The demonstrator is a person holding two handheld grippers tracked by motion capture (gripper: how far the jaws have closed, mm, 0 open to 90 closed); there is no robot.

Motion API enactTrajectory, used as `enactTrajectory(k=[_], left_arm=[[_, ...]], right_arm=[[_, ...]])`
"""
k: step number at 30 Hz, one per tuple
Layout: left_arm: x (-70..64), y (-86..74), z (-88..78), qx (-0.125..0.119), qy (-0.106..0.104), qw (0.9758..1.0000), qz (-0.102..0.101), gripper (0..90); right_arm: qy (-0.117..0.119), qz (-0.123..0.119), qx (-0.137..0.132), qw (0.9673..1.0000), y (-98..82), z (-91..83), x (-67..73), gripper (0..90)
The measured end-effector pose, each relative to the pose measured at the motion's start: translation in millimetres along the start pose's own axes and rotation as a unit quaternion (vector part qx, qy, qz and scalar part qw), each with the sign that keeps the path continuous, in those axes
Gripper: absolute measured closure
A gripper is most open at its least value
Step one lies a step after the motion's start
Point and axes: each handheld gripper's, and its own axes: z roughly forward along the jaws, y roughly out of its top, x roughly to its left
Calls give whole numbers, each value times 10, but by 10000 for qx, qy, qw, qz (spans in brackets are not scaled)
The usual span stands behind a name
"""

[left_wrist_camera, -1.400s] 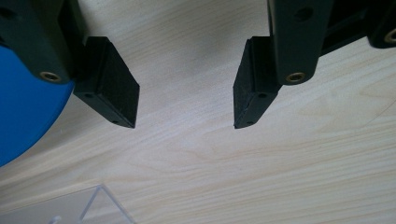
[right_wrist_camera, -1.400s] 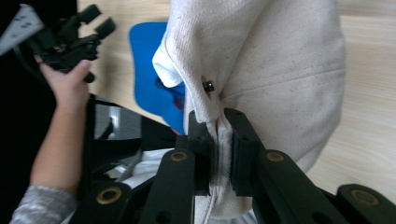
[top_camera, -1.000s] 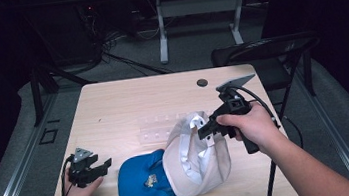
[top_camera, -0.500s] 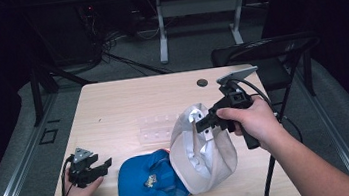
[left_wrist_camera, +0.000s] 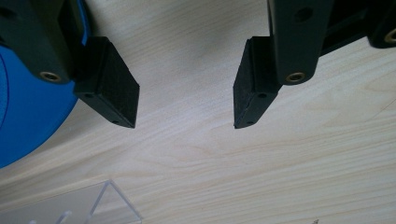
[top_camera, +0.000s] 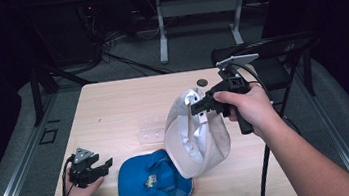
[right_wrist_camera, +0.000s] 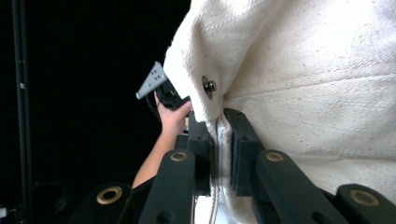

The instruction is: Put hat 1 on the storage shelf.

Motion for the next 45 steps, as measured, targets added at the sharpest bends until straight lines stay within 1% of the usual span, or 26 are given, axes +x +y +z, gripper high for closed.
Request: enactTrajectory(k=[1, 2, 5, 6, 7, 12, 15, 16, 22, 25, 27, 28, 29, 31, 35, 36, 37, 38, 39, 41, 45], left_arm=[[0, 1, -2, 9, -7, 10000, 3, 413], [-2, 0, 0, -7, -1, 10000, 7, 413], [-7, 0, 7, -12, 0, 10000, 24, 421], [-9, -1, 8, -9, -4, 10000, 26, 422], [-10, 2, 4, 20, -28, 10000, 28, 422], [-18, 10, 6, 58, -60, 9999, 69, 424], [-22, 12, 7, 48, -73, 9999, 82, 425], [-30, 11, 12, 0, -66, 9999, 75, 426], [-44, 14, 12, -30, -85, 9999, 80, 426], [-52, 16, 12, -50, -105, 9999, 79, 426], [-50, 22, 4, 6, -132, 9998, 116, 426], [-56, 22, 9, -52, -123, 9999, 100, 426], [-56, 22, 9, -52, -123, 9999, 100, 425], [-60, 23, 8, -72, -132, 9998, 88, 425], [-65, 28, 1, -59, -158, 9998, 94, 425], [-76, 28, 7, -111, -145, 9998, 115, 425], [-76, 28, 7, -111, -145, 9998, 115, 425], [-82, 30, 8, -121, -142, 9997, 126, 425], [-85, 33, 6, -125, -151, 9997, 159, 425], [-106, 39, 6, -173, -155, 9996, 155, 425], [-116, 44, 6, -166, -172, 9995, 184, 425]], right_arm=[[0, 0, 0, 10000, 0, 0, 0, 817], [11, -22, -63, 10000, 42, 1, 27, 817], [50, -18, -142, 9999, 106, 5, 64, 816], [49, -3, -124, 9999, 128, 2, 79, 817], [69, 4, -204, 9998, 147, 10, 90, 817], [81, 49, -330, 9994, 252, 25, 147, 817], [99, 64, -354, 9993, 297, 34, 175, 817], [89, 28, -390, 9992, 339, 50, 196, 817], [148, 123, -581, 9981, 467, 111, 267, 817], [170, 134, -614, 9979, 526, 140, 283, 817], [156, 135, -598, 9980, 547, 146, 287, 817], [149, 182, -681, 9974, 590, 175, 305, 817], [163, 214, -731, 9970, 609, 192, 313, 817], [151, 194, -707, 9972, 647, 208, 316, 817], [143, 267, -800, 9963, 709, 253, 321, 817], [139, 283, -849, 9959, 724, 265, 323, 817], [136, 291, -851, 9959, 739, 271, 323, 817], [132, 346, -901, 9952, 755, 283, 327, 817], [132, 346, -901, 9952, 755, 283, 327, 817], [132, 397, -982, 9943, 798, 310, 321, 817], [81, 456, -1080, 9931, 833, 343, 326, 817]])
